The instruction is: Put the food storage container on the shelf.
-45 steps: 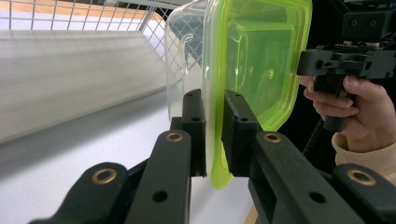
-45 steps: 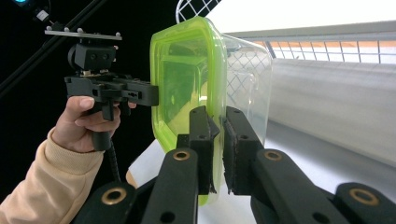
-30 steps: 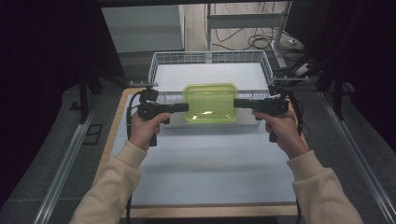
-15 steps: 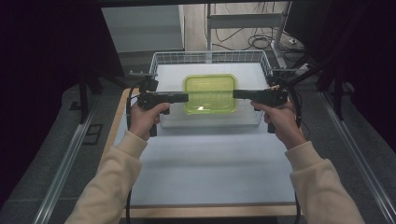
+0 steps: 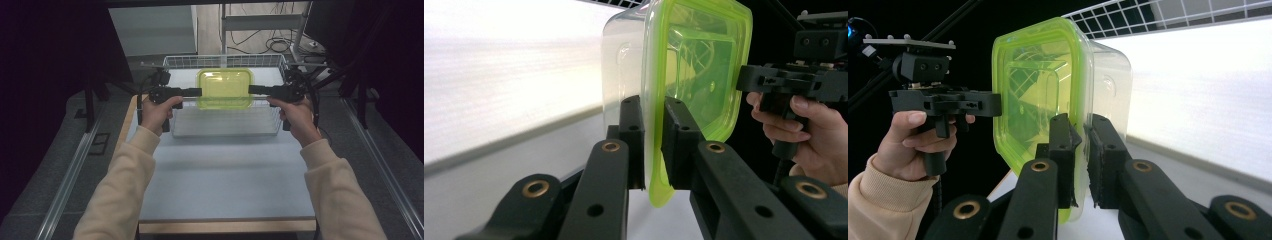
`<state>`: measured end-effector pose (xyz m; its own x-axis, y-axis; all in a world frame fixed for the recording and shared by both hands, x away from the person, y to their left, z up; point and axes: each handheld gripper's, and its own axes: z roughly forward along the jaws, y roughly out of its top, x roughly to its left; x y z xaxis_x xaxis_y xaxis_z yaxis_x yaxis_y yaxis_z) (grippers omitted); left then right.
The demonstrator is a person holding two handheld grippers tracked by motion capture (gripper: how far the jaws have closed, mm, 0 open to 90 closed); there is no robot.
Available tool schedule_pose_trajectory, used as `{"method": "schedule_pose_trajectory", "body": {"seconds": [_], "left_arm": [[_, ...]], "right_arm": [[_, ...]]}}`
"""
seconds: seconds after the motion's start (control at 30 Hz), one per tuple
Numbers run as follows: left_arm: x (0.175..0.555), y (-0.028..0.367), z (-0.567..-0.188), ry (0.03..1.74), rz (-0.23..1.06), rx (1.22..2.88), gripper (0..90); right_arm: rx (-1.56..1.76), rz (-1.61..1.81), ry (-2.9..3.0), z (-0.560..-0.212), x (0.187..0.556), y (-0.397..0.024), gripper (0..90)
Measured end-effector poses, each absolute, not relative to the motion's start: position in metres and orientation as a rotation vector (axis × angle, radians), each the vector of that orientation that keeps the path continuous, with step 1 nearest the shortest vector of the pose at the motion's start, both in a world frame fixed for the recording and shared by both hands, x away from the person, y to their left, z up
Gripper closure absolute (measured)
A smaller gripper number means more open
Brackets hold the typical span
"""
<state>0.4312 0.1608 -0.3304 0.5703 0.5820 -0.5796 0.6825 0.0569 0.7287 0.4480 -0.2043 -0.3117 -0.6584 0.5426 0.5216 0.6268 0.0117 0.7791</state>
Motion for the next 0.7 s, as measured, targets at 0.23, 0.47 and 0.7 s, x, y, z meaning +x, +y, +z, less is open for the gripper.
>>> {"method": "schedule_pose_trajectory", "body": {"seconds": [0.23, 0.47, 0.7], "left_arm": [[0.447, 0.164, -0.330, 1.110, -0.114, 1.604, 80.7], [0.462, 0.165, -0.328, 1.122, -0.131, 1.598, 80.6], [0.475, 0.161, -0.330, 1.147, -0.152, 1.589, 80.6]], "right_arm": [[-1.292, -1.742, -2.184, -0.307, 0.463, -0.199, 82.1], [-1.318, -1.737, -2.167, -0.305, 0.476, -0.197, 81.9], [-1.362, -1.720, -2.144, -0.307, 0.489, -0.200, 81.5]]}}
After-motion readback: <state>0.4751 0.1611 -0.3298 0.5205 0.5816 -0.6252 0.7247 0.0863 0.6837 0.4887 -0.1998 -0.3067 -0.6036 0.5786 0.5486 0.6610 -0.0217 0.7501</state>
